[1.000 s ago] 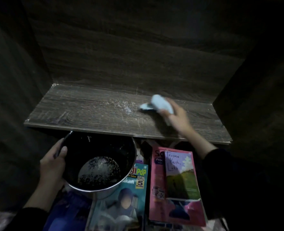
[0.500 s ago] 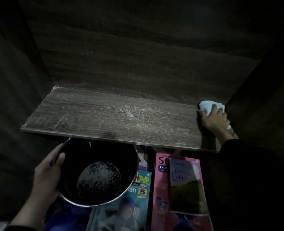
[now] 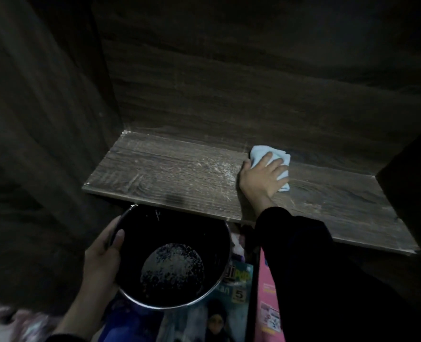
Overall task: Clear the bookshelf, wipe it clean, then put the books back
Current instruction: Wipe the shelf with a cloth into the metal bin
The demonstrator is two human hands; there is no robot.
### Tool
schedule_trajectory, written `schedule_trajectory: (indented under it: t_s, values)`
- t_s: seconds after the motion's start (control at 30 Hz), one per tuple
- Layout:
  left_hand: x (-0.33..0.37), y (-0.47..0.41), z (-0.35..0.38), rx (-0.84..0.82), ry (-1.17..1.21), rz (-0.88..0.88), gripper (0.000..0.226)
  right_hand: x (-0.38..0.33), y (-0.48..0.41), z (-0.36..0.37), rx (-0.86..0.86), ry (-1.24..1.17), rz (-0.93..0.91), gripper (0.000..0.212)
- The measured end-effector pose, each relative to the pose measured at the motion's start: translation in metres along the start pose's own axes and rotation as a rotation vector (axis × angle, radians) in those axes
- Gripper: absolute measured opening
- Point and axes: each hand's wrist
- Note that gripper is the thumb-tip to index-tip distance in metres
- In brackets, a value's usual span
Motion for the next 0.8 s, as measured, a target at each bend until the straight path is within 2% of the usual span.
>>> schedule_trajectory:
  t_s: [0.37,0.5,0.63,0.73,0.8]
  values:
    - [0.005,-0.006,-0.017,0.114,0.097,-0.024,0.034,-0.111,0.055,0.018,-0.050,0.009,-0.202,0.063]
    - [0.001,-0.011,-0.019,0.157,0.105,-0.035,0.034,-0.164,0.078,0.025,-0.104,0.016,-0.402,0.061]
    - [0.000,-0.013,-0.021,0.156,0.113,-0.031,0.033,-0.195,0.083,0.026,-0.141,-0.078,-0.678,0.058]
    - [0.001,-0.012,-0.022,0.164,0.127,-0.035,0.033,-0.213,0.070,0.024,-0.271,-0.172,-0.875,0.055]
    - [-0.001,-0.012,-0.024,0.176,0.128,-0.033,0.033,-0.224,0.056,0.022,-0.413,-0.252,-0.862,0.058]
Point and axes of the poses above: each hand's wrist, its own y-axis away from the middle knuckle, its own z-axis out of the palm, x = y × z, and after that the axes turned 1 degree about x, right-handed
